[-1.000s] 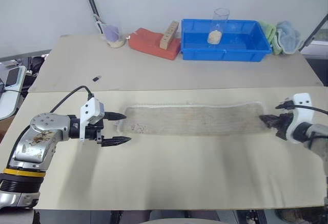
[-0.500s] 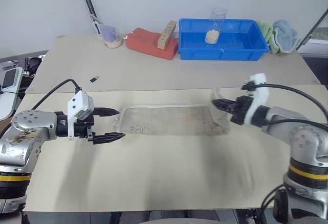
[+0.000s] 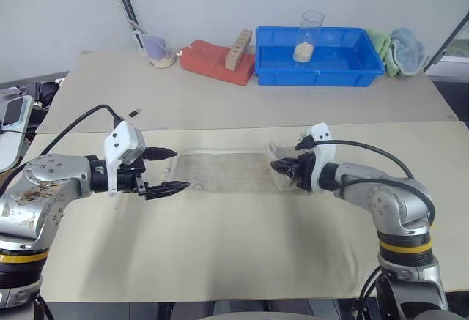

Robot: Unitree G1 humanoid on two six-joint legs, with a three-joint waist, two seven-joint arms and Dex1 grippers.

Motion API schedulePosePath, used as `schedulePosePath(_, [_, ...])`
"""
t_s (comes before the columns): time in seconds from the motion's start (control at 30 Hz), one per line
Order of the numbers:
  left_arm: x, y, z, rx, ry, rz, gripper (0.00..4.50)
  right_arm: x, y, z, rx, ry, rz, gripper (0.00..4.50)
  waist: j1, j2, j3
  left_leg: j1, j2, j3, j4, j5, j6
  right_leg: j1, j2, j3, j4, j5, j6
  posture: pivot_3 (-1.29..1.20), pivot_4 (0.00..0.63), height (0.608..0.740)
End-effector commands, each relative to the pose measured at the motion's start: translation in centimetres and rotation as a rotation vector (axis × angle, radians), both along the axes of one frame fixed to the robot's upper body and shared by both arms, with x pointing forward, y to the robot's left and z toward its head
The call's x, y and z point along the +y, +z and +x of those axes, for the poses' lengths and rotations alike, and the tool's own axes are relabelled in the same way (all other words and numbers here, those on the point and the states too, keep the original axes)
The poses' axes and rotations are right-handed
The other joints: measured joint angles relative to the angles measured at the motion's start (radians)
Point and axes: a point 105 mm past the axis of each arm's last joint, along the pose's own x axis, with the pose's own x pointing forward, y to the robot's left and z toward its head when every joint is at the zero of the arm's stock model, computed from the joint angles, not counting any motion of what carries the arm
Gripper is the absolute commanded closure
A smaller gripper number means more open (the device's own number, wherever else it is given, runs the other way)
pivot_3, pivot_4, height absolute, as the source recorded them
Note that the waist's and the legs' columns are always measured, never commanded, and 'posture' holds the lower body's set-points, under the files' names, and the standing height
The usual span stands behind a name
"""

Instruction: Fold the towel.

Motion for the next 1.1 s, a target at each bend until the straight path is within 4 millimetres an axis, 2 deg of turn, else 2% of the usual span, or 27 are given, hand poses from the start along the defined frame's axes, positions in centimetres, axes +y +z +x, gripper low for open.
schedulePosePath(0.03, [0.6, 0.5, -0.2, -0.023, 0.056, -0.031, 0.0, 1.4, 2.0, -0.1, -0.076, 0.049, 0.03, 2.1, -0.001, 0.0, 0.0, 0.0, 0.0, 0.0, 0.0, 0.0, 0.0, 0.0, 0.0, 0.0, 0.0, 0.0, 0.0, 0.0, 0.15, 0.74])
schedulePosePath(0.17, [1.6, -0.5, 0.1, -0.036, 0.237, -0.109, 0.0, 2.9, 4.0, -1.6, -0.168, 0.189, 0.028, 0.82, 0.001, 0.0, 0.0, 0.0, 0.0, 0.0, -0.001, 0.0, 0.0, -0.001, 0.0, 0.0, 0.0, 0.0, 0.0, 0.0, 0.15, 0.74])
schedulePosePath(0.27, [2.9, -0.8, 0.9, -0.072, 0.49, -0.248, 0.0, 2.6, 4.9, -2.0, -0.293, 0.265, -0.087, 0.82, 0.007, 0.0, 0.0, -0.001, 0.0, -0.001, 0.0, 0.0, 0.0, -0.001, -0.001, 0.0, -0.001, 0.0, 0.0, 0.0, 0.15, 0.74])
schedulePosePath(0.37, [3.7, -2.4, 0.9, 0.009, 0.706, -0.393, 0.0, 2.1, 5.4, -1.9, -0.342, 0.306, -0.132, 0.82, 0.011, -0.003, -0.001, 0.0, 0.0, -0.001, 0.001, 0.0, 0.0, 0.001, -0.002, -0.001, -0.002, 0.0, 0.0, 0.0, 0.15, 0.74])
schedulePosePath(0.5, [3.2, -4.2, 0.8, 0.088, 0.818, -0.459, 0.0, 1.8, 5.6, -1.7, -0.4, 0.365, -0.196, 0.82, 0.01, -0.004, -0.002, 0.0, -0.001, 0.0, 0.001, 0.0, 0.0, 0.001, -0.001, 0.0, -0.001, 0.0, 0.0, 0.0, 0.15, 0.74])
schedulePosePath(0.57, [3.1, -5.8, 1.0, 0.16, 0.894, -0.486, 0.0, 1.6, 6.1, -1.0, -0.438, 0.352, -0.207, 0.82, 0.011, -0.004, -0.002, 0.0, -0.001, 0.0, 0.001, 0.0, 0.0, 0.001, -0.001, 0.0, -0.002, 0.0, 0.0, 0.0, 0.15, 0.74])
schedulePosePath(0.67, [1.5, -8.6, 1.5, 0.293, 0.922, -0.452, 0.0, 2.0, 6.8, -1.5, -0.476, 0.435, -0.207, 0.82, 0.011, -0.004, -0.002, 0.0, -0.001, 0.001, 0.001, 0.0, 0.0, 0.001, -0.001, 0.0, -0.001, 0.0, 0.0, 0.0, 0.15, 0.74])
schedulePosePath(0.8, [0.5, -10.1, 1.7, 0.377, 0.96, -0.394, 0.0, 2.5, 7.8, -3.0, -0.489, 0.557, -0.141, 0.82, 0.021, -0.004, -0.002, 0.001, -0.001, 0.002, 0.002, 0.0, 0.0, 0.003, -0.002, -0.001, -0.002, 0.0, 0.0, 0.0, 0.15, 0.74])
schedulePosePath(0.97, [-1.1, -11.1, 1.2, 0.49, 0.902, -0.349, 0.0, 2.7, 8.3, -4.0, -0.474, 0.636, -0.112, 0.82, 0.033, -0.003, -0.002, 0.009, -0.001, 0.001, 0.001, 0.0, 0.0, 0.013, -0.002, -0.001, -0.005, 0.0, 0.0, 0.0, 0.15, 0.74])
schedulePosePath(1.07, [-2.1, -11.1, 1.1, 0.518, 0.87, -0.318, 0.8, 2.4, 8.7, -4.3, -0.466, 0.659, -0.103, 0.77, 0.037, -0.003, -0.002, 0.01, -0.002, 0.001, 0.001, 0.0, -0.001, 0.016, -0.002, -0.001, -0.008, 0.0, 0.0, 0.0, 0.15, 0.74])
schedulePosePath(1.1, [-2.3, -11.1, 1.1, 0.525, 0.867, -0.305, 1.23, 2.3, 8.8, -4.3, -0.463, 0.666, -0.102, 0.77, 0.037, -0.003, -0.002, 0.01, -0.002, 0.001, 0.001, -0.001, -0.001, 0.016, -0.003, -0.001, -0.009, 0.0, 0.0, 0.0, 0.15, 0.74])
